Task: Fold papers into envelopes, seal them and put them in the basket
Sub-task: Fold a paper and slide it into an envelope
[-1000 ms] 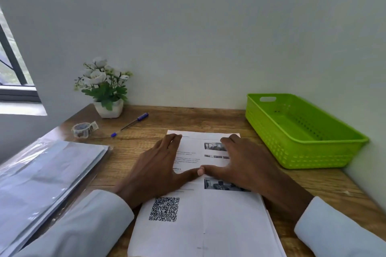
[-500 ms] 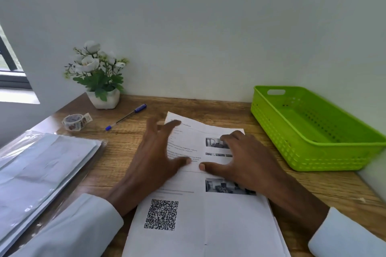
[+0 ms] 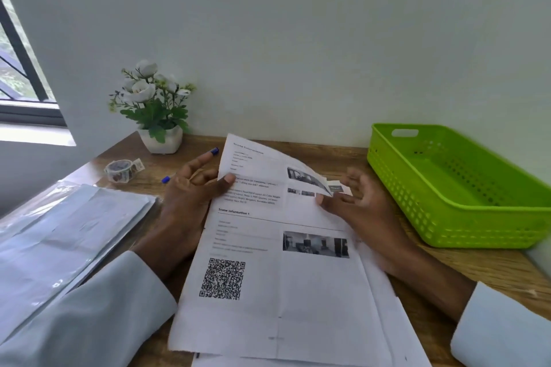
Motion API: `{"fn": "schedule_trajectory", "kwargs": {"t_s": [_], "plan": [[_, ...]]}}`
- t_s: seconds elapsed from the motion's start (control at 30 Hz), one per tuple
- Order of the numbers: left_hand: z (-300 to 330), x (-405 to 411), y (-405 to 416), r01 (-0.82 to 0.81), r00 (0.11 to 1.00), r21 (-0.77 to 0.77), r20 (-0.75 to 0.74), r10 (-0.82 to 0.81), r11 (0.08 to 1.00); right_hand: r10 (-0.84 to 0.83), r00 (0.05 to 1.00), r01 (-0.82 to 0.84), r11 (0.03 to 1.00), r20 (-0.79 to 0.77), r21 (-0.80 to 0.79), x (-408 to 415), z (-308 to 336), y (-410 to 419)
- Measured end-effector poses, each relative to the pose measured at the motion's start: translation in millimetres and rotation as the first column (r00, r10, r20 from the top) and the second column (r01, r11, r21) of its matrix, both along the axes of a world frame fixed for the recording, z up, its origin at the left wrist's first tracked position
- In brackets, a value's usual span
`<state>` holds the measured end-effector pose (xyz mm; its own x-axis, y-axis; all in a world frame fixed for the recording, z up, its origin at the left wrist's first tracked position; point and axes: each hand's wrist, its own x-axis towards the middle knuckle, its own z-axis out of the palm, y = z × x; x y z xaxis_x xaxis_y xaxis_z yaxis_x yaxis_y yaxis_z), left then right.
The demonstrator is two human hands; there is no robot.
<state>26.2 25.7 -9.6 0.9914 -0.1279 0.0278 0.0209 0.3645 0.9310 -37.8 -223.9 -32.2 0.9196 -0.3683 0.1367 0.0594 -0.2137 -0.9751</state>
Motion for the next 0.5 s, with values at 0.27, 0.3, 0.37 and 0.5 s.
{"fn": "schedule_trajectory", "kwargs": {"t_s": [0.27,0.3,0.37,0.5], "plan": [[0,4,0,0.017,1.000,-0.231,-0.018,-0.022,0.973,0.375,0.927,-0.335,0.852,-0.023,0.403,-2,7,-12],[-1,5,1,0.035,0.999,-0.235,-0.018,-0.040,0.971,0.380,0.925,-0.338,0.849,-0.026,0.407,-1,6,-13],[-3,7,1,0.113,0.992,-0.213,-0.025,-0.121,0.971,0.352,0.936,-0.324,0.847,0.012,0.422,0,6,-13],[-11,9,-2,0.323,0.945,-0.061,-0.040,-0.326,0.944,0.249,0.962,-0.271,0.880,0.109,0.390,4,5,-13]]}}
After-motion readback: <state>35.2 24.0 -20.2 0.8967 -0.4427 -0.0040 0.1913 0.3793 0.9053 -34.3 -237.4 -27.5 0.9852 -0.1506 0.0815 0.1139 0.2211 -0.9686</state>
